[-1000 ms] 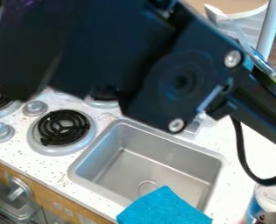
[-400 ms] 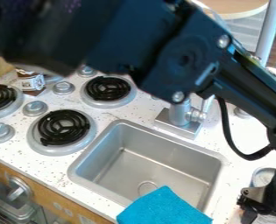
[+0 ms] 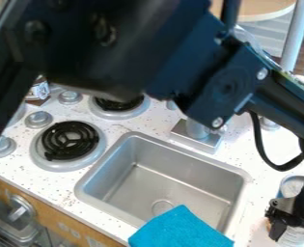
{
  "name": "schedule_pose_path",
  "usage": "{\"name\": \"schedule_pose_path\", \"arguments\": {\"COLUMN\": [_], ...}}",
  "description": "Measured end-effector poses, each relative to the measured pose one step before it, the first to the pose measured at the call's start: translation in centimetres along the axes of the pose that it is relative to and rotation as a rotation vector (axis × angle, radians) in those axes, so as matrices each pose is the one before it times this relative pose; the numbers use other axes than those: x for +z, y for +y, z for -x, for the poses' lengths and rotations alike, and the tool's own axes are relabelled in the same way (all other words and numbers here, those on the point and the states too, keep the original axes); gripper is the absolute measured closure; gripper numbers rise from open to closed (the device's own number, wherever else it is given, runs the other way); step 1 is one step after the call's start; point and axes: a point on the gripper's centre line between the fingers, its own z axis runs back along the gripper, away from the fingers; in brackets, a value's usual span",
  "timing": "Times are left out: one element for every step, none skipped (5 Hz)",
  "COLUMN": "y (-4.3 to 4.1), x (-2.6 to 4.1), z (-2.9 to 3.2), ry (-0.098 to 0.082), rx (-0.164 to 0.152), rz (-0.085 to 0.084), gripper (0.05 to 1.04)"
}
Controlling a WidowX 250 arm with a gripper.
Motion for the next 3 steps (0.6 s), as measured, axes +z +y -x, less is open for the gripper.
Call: {"name": "schedule_pose_path", "arguments": {"y": [-0.670,0.092,0.151], "x": [0.141,-0.387,-0.276], "z": [-0.890,-1.212,-1.329], "ry": [-0.0080,0.0037,0.0017], "rx": [0.0047,0.0263,0.0231], "rz": [0.0039,-0.0072,-0.0070], "gripper": [0.083,0.084,0.084]}}
